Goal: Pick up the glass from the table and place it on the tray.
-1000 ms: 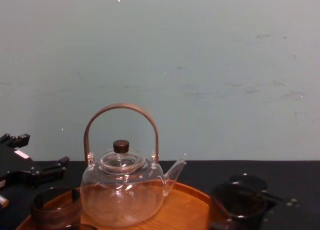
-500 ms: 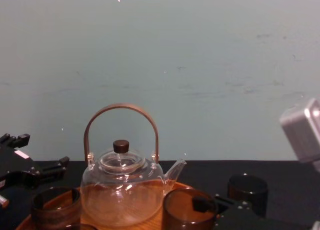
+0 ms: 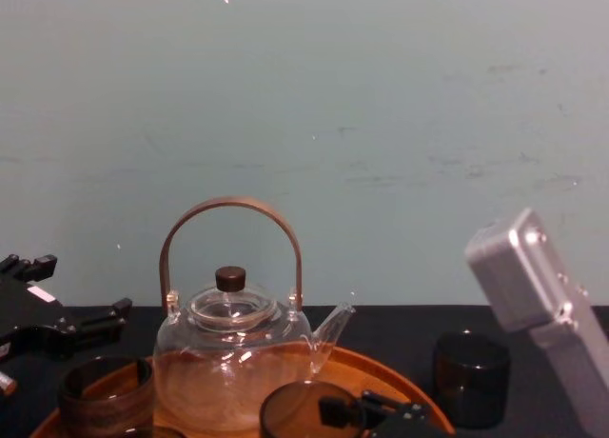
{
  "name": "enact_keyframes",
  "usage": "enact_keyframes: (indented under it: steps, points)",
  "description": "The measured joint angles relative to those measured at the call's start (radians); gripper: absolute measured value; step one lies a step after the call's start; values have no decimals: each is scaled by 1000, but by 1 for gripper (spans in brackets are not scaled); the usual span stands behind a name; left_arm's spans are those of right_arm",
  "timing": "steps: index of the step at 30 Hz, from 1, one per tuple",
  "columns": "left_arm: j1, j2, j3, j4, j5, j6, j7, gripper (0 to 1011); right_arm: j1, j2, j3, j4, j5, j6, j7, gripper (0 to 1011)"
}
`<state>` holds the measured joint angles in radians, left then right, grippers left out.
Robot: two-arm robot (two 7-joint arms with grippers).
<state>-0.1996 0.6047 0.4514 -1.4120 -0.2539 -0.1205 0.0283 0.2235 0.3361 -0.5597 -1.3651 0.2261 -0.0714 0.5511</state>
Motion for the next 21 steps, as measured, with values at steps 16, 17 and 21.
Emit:
enact_keyframes:
  steps: [16,17,21]
  points:
    - [0,0,0,0,0,0,0,1001,7,-16,-20,31,3,23,-6,908]
    - [0,0,0,0,0,0,0,1001,6,-16,-20,31,3,23,-6,908]
    - [0,0,0,0,0,0,0,1002,6,-16,-20,31,3,23,-6,908]
